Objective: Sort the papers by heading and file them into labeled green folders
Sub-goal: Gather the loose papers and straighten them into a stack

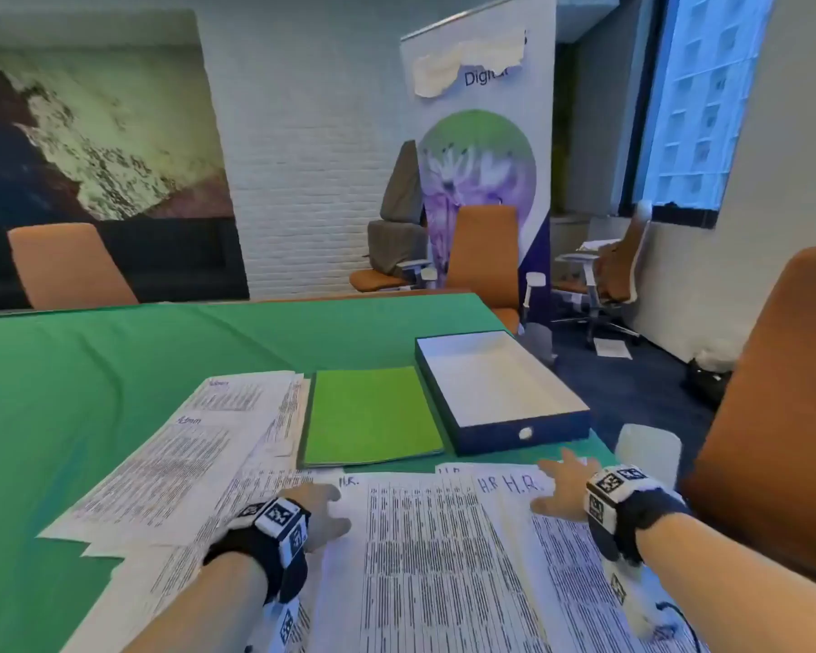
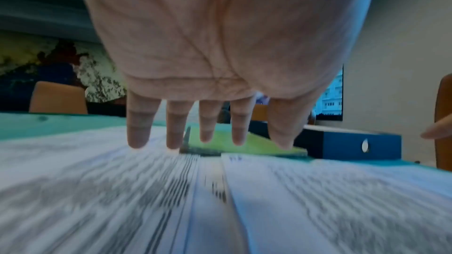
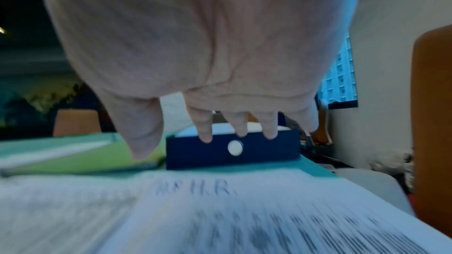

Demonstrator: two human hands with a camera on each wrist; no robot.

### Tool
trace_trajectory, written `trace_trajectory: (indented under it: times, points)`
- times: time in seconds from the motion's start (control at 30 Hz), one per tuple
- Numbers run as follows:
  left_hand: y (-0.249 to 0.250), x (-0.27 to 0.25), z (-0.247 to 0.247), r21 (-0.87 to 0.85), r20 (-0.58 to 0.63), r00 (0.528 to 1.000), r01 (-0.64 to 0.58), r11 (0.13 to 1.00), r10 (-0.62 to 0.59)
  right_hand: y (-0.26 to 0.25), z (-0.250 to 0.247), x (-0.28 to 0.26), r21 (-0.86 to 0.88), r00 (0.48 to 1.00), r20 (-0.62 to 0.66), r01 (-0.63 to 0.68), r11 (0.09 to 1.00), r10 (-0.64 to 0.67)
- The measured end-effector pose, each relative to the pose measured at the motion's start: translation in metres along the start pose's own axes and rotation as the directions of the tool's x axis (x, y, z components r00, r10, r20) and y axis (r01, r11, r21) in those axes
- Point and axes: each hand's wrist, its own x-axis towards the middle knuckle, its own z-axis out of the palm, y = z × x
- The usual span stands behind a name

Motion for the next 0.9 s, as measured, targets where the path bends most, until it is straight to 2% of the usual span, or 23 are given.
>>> trace_trajectory:
  times: [0.13,0.27,0.33,0.5,0.57,0.63,0.7,0.8,0.9]
  points:
    - [0.005,0.018,0.014,0.052,0.073,0.996,0.040,0.998,-0.044,0.022,0.032,0.015,-0.083,0.988,-0.009,-0.154,0.985,0.154]
    - [0.019,0.034,0.018,0.114,0.062,0.995,0.075,0.991,-0.082,0.013,0.050,0.032,0.062,0.981,0.057,-0.191,0.980,0.188]
    - [0.023,0.038,0.018,0.123,0.059,0.994,0.087,0.989,-0.095,0.000,0.052,0.039,0.093,0.983,0.053,-0.182,0.979,0.177]
    - [0.022,0.037,0.020,0.083,0.046,0.993,0.102,0.991,-0.106,-0.015,0.034,0.035,0.197,0.998,0.015,-0.058,0.979,0.056]
    - [0.019,0.035,0.023,0.023,0.020,0.990,0.138,0.990,-0.138,0.001,0.031,0.032,0.244,0.992,-0.029,-0.111,0.964,0.121]
    - [0.020,0.032,0.027,0.007,0.040,0.982,0.186,0.983,-0.186,0.018,0.034,0.026,0.261,0.981,-0.008,-0.184,0.948,0.192]
    - [0.021,0.025,0.030,-0.013,0.072,0.974,0.217,0.976,-0.215,0.024,0.038,0.019,0.268,0.979,0.011,-0.198,0.943,0.202]
    - [0.018,0.016,0.035,-0.019,0.077,0.967,0.244,0.970,-0.242,0.024,0.038,0.013,0.291,0.979,-0.027,-0.186,0.938,0.203]
    - [0.010,0.009,0.042,-0.021,0.114,0.958,0.268,0.963,-0.264,0.038,0.036,0.009,0.322,0.949,-0.007,-0.297,0.899,0.316]
